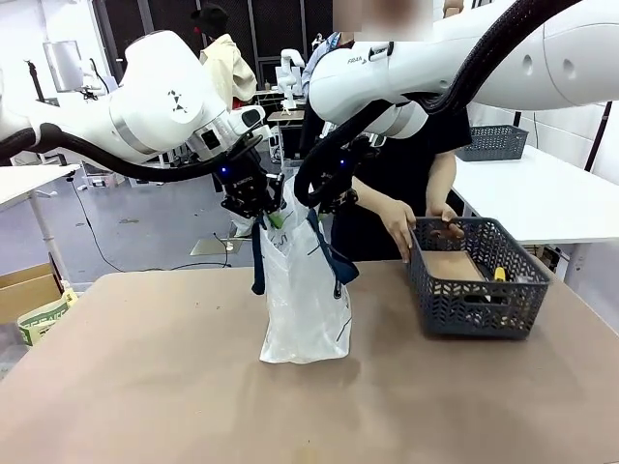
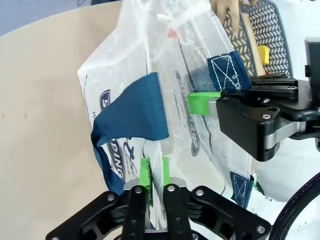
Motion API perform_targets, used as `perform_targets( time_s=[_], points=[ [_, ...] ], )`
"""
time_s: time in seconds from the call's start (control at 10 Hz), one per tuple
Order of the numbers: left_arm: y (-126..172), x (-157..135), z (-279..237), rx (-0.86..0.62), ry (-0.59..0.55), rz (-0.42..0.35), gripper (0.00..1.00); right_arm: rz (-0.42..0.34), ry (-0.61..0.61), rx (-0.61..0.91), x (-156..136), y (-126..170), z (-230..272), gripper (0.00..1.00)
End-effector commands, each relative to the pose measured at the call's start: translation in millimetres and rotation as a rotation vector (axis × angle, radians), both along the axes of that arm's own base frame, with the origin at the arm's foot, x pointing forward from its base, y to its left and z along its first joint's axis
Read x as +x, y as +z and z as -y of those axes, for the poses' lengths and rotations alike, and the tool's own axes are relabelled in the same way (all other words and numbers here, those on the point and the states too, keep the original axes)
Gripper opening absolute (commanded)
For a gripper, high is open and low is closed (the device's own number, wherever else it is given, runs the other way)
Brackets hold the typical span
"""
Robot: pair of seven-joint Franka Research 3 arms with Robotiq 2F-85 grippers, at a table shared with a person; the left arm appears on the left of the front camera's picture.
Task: Transfer purchased items from the store into the shopping bag.
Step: Open the Reusable shopping bag in the center of the table.
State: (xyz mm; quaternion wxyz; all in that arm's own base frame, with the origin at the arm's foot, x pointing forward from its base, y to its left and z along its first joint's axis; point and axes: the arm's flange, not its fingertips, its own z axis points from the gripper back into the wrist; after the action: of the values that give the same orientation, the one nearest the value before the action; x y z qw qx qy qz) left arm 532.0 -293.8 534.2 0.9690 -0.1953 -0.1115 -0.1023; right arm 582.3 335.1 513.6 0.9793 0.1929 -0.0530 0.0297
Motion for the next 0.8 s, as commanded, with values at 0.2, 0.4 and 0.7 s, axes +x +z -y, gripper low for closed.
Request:
perform_targets(
  time_s=[0.2, 0.4, 0.7],
  points=[
    [-5, -3, -9, 0.010, -0.001, -0.022, 0.00, 0.051, -0.009, -0.138, -12, 2, 2, 0.00],
    [-4, -3, -19, 0.059, 0.009, -0.025, 0.00, 0.061, 0.011, -0.233, -19, 11, 21, 0.00],
    [-1, -5, -38, 0.110, -0.023, 0.013, 0.00, 0.092, 0.058, -0.356, -26, 23, 48, 0.00]
  ],
)
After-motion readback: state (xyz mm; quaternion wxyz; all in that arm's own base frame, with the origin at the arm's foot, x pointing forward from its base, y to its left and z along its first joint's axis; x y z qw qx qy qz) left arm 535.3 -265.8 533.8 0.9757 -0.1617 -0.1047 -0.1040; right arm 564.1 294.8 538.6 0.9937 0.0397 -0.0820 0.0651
